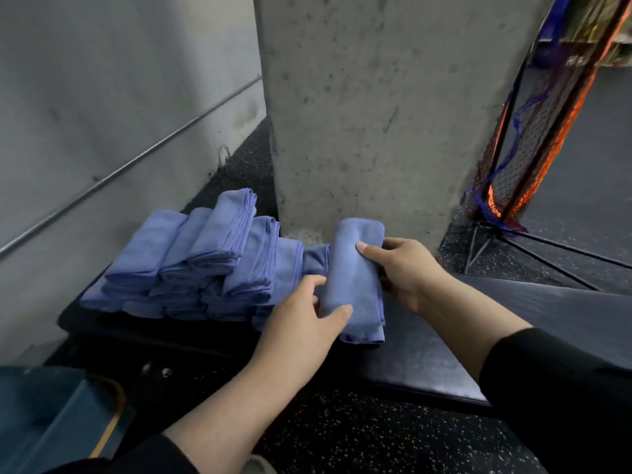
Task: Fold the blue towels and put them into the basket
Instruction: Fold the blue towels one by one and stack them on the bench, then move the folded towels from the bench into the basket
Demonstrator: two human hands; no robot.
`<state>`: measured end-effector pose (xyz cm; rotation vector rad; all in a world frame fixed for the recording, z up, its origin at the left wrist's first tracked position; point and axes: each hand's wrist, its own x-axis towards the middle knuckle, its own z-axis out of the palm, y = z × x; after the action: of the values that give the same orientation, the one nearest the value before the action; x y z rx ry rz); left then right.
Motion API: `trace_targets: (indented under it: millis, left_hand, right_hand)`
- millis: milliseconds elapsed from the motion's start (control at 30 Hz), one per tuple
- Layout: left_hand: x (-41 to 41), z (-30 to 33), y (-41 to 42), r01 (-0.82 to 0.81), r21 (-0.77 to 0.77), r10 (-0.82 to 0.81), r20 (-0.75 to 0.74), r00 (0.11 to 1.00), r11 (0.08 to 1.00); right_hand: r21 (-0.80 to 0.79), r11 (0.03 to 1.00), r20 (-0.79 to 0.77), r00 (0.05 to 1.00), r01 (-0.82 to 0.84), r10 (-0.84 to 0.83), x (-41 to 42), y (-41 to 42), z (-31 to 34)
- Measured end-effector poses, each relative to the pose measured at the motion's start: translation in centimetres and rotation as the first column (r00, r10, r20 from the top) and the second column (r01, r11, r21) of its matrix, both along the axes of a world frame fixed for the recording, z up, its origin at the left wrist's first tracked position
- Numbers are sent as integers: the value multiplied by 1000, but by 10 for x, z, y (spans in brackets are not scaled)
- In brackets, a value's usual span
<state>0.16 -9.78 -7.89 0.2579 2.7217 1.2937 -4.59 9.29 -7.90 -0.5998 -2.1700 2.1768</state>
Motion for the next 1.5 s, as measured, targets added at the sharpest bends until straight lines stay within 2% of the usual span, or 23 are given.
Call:
trace_targets:
  millis: [100, 133, 167, 200, 233, 267, 300, 367, 400, 500, 567, 667, 733, 867, 967, 1067, 1233, 1367, 1500]
  left_hand:
    - [-4, 2, -18, -14, -256, -38, -198, 979, 967]
    - [-4, 3, -20, 5, -311, -77, -218, 973, 950]
    - [-4, 3, -22, 45, -365, -131, -214, 968, 930]
    - [-4, 0, -22, 95, -428, -192, -190, 963, 899]
    - [-5, -3, -22, 144, -491, -247, -151, 957, 859]
    - [-5, -7, -22, 188, -543, -286, -102, 953, 818]
    - [-5, -11, -21, 224, -579, -312, -56, 948, 784]
    - [-7, -14, -20, 253, -612, -328, -10, 945, 749]
    - [-8, -15, -20, 249, -618, -324, -9, 946, 746]
    - [-11, -11, -20, 214, -620, -308, -46, 950, 755]
    - [-12, -7, -21, 167, -599, -282, -102, 954, 783]
    - [-17, 2, -25, 79, -493, -193, -184, 964, 866]
    - [-20, 11, -33, 13, -398, -111, -226, 968, 917]
    - [-15, 28, -67, -111, -246, 29, -316, 948, 963]
    - [-2, 43, -109, -188, -243, 95, -349, 932, 952]
    - [8, 61, -172, -280, -288, 156, -387, 909, 916]
    - [0, 65, -302, -466, -351, 344, -357, 868, 812]
    - [-7, 36, -398, -534, -392, 440, -308, 843, 749]
    - [-17, -13, -479, -566, -432, 510, -251, 823, 702]
  right_hand:
    - [90, 996, 5, 1000, -26, 26, -33, -18, -1]
    - [177, 983, 19, 999, -45, 42, -43, -23, -5]
    - [347, 933, 52, 995, -93, 80, -50, -26, -11]
    - [561, 814, 102, 989, -149, 111, -55, -29, -17]
    - [742, 647, 131, 984, -177, 119, -56, -31, -22]
    - [840, 518, 112, 986, -161, 126, -54, -34, -25]
    - [875, 466, 71, 988, -128, 139, -51, -35, -27]
    - [874, 484, -73, 980, -27, 186, -45, -35, -30]
    - [890, 455, -82, 966, -39, 244, -44, -35, -33]
    - [923, 278, 150, 913, -267, 379, -37, -35, -38]
    - [918, 293, 147, 917, -266, 371, -35, -33, -36]
    - [896, 436, -77, 937, -84, 340, -30, -35, -21]
    - [879, 476, -145, 928, -39, 343, -20, -43, -4]
    - [858, 508, -171, 893, -71, 415, 7, -74, 34]
    - [824, 556, -186, 874, -111, 449, 24, -109, 63]
    - [829, 535, -182, 826, -162, 533, 41, -160, 85]
    - [821, 432, -24, 734, -373, 679, 61, -243, 81]
    - [802, 345, 94, 673, -488, 734, 47, -303, 59]
    - [688, 334, 246, 640, -645, 728, 13, -365, 17]
